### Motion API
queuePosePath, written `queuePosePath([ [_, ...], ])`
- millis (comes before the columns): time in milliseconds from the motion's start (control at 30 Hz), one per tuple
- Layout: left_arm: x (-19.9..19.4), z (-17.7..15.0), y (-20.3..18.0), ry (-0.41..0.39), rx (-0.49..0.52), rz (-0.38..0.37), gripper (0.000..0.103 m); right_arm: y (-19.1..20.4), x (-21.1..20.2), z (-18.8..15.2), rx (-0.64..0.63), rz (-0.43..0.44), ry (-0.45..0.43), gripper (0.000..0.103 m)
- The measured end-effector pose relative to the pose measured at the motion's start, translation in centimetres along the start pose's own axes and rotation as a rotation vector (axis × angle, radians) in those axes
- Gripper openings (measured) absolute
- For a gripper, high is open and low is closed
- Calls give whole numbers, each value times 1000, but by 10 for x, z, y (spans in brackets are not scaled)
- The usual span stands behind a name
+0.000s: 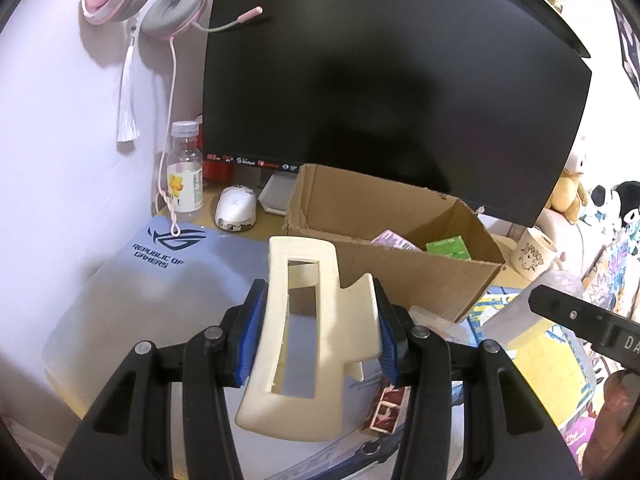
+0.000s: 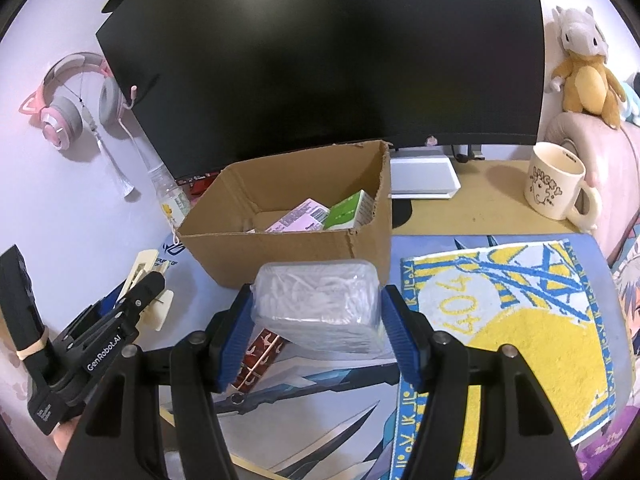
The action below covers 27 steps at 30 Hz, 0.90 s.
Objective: Organize objects
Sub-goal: 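Carry the claw clip with the left tool while the right carries the swab box over the cardboard box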
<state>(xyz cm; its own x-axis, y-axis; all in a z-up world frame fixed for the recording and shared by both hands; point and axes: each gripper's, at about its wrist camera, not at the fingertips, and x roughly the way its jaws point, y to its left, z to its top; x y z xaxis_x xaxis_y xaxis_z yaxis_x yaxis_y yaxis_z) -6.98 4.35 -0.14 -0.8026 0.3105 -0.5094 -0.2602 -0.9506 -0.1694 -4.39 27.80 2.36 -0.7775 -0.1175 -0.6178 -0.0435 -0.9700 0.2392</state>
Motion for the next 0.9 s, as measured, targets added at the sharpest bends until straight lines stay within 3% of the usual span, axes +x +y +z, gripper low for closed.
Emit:
queuePosePath([
  [167,-7,8,-12,-40,14,11,47,0,0,7,17,-3,-31,67],
  [333,-10,20,-15,-76,8,14,47,-1,-3,18,28,47,-23,67],
  [900,16,65,-23,-109,35,32,47,-2,0,74,54,84,-74,67],
])
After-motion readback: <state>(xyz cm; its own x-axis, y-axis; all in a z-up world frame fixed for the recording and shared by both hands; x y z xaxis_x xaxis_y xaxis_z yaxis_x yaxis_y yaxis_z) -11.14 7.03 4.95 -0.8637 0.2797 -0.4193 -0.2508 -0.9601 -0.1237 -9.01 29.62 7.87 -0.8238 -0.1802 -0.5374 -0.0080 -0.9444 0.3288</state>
